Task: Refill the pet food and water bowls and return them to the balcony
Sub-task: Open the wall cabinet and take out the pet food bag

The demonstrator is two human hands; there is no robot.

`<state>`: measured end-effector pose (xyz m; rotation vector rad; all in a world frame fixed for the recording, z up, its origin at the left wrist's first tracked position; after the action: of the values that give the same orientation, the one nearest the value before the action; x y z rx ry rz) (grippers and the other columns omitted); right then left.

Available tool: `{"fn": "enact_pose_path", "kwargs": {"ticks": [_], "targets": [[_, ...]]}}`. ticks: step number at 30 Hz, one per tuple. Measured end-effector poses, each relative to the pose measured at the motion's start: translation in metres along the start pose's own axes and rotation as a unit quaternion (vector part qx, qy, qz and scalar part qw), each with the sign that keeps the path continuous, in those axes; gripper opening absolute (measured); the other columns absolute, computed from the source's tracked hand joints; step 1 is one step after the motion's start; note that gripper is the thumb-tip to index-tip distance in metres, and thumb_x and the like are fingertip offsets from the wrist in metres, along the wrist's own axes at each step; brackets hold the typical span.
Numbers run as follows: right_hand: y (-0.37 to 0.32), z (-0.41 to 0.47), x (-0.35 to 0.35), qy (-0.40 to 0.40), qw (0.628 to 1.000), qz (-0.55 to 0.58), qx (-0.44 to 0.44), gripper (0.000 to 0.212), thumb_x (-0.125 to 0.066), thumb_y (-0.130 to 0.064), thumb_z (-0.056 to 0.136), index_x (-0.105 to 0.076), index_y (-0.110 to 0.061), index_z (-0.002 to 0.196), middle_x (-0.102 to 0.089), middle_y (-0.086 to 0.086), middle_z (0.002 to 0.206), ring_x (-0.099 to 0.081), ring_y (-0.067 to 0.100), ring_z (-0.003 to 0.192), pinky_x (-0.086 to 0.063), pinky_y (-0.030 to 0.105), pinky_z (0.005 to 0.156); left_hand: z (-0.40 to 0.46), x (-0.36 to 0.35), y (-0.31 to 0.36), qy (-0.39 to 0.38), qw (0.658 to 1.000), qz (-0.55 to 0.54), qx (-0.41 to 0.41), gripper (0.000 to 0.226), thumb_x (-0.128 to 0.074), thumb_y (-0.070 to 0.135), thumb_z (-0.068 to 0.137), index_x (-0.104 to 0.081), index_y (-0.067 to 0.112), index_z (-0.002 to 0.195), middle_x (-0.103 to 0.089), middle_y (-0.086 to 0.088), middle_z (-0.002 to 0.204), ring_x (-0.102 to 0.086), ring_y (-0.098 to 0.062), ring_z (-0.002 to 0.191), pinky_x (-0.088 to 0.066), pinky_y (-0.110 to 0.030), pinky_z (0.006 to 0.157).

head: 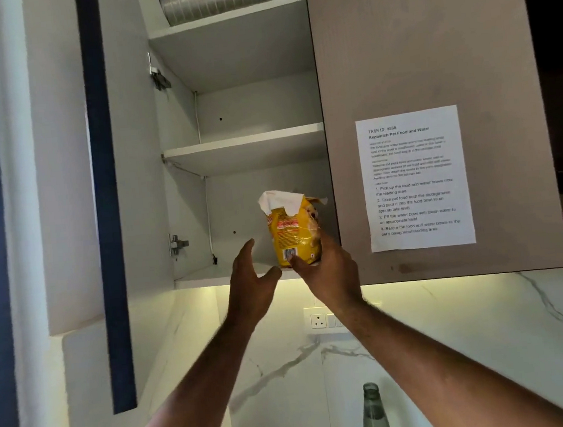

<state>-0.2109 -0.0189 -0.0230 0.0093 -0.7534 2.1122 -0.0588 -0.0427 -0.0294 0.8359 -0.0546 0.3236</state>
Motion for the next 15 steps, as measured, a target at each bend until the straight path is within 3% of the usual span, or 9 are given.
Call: {"fn": "enact_pose_path", "kwargs": {"ticks": [2,5,11,15], "targets": [[0.004,0.01,-0.013,0.0,1.0,0.018,-0.007,0.077,-0.077,-0.054,0.086,-0.048,-0.02,0.149,-0.065,0.003,0.14,-0.064,0.027,0.123,-0.053,0.035,0.099,0.016,-0.003,-0.012,-0.009,0.999,-0.033,0.033,0.071,-0.069,0.013,0.095,-0.034,0.024,0.155,-0.036,-0.003,0.162,-0.035,-0.025,0.147,-0.036,-0.045,0.118],[0.013,0.03,-0.035,-0.017,1.0,0.024,-0.006,0.085,-0.079,-0.051,0.084,-0.042,-0.017,0.153,-0.06,0.004,0.145,-0.059,0.026,0.13,-0.052,0.038,0.106,0.039,-0.005,-0.03,-0.007,0.994,-0.089,0.066,0.067,-0.065,0.01,0.096,-0.036,0.024,0.155,-0.037,-0.003,0.161,-0.035,-0.024,0.147,-0.037,-0.039,0.113],[0.029,0.073,-0.086,-0.023,0.996,-0.076,-0.048,0.117,-0.078,-0.065,0.077,-0.018,-0.01,0.161,-0.039,0.012,0.16,-0.04,0.032,0.147,-0.042,0.042,0.116,0.081,-0.012,-0.055,0.001,0.991,-0.12,0.052,0.061,-0.063,0.016,0.1,-0.038,0.024,0.154,-0.038,-0.003,0.161,-0.036,-0.022,0.147,-0.035,-0.04,0.115],[0.035,0.105,-0.118,-0.011,0.984,-0.129,-0.119,0.141,-0.08,-0.076,0.066,-0.003,-0.006,0.161,-0.021,0.018,0.166,-0.018,0.039,0.155,-0.041,0.054,0.116,0.108,-0.016,-0.067,0.016,0.992,-0.118,0.036,0.054,-0.063,0.026,0.1,-0.042,0.028,0.15,-0.044,-0.004,0.157,-0.043,-0.023,0.142,-0.039,-0.033,0.104]]}}
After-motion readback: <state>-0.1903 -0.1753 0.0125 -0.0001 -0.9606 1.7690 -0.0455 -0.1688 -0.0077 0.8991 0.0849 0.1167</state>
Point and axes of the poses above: each hand's wrist, its own z-axis towards the middle knuckle, its own x-axis out of the back of the hand, y = z × x, the point moved 1 cm from there along z, towards the middle knuckle
